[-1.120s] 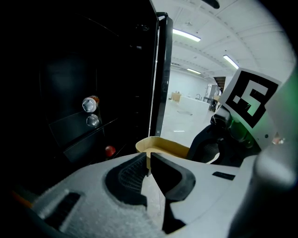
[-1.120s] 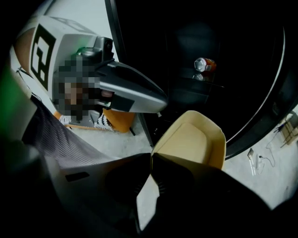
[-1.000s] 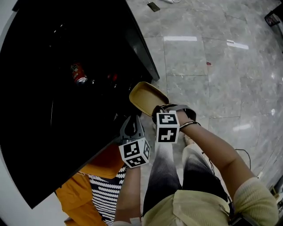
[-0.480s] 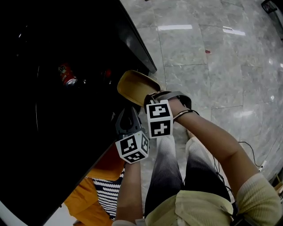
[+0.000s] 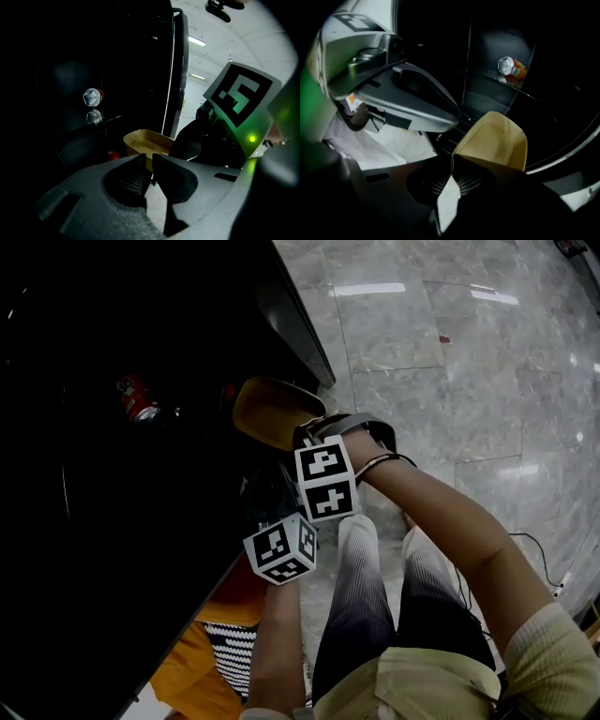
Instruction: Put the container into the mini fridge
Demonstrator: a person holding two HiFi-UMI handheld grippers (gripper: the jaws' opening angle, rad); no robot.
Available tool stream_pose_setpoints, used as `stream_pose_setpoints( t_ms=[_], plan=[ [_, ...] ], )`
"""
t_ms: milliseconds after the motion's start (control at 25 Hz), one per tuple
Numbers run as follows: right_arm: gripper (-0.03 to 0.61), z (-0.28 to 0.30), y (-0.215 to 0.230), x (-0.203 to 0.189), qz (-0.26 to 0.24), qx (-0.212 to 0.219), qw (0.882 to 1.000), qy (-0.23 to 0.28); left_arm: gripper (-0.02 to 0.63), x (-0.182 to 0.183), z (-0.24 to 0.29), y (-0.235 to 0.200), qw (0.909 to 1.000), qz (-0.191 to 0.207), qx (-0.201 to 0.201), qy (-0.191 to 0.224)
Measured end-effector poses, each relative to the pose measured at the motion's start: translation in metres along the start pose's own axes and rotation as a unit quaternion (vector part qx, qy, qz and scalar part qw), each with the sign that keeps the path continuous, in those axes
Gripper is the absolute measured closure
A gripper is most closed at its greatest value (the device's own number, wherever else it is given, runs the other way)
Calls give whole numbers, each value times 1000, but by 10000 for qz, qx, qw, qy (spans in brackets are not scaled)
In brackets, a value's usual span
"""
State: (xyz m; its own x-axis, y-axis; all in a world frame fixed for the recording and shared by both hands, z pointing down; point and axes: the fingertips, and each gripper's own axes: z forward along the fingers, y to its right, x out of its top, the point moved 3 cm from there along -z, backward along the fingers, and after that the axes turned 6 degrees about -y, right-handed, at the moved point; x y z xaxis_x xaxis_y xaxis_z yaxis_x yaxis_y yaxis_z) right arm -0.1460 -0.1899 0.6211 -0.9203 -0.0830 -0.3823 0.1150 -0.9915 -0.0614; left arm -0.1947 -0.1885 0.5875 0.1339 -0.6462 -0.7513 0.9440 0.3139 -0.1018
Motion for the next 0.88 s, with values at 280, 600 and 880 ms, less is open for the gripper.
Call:
stream_pose_setpoints(
  t_ms=[280,600,880],
  plan=[
    [543,14,17,15,1,-48,9998,213,589,11,3,-13,9989,-75,360,297],
    [543,26,39,24,-160,-165,9994,244,589,12,-4,-31,9960,-266,688,499],
    [543,35,55,41,-360,-279,9985,316,589,8,-4,-45,9943,-360,843,545]
  ],
)
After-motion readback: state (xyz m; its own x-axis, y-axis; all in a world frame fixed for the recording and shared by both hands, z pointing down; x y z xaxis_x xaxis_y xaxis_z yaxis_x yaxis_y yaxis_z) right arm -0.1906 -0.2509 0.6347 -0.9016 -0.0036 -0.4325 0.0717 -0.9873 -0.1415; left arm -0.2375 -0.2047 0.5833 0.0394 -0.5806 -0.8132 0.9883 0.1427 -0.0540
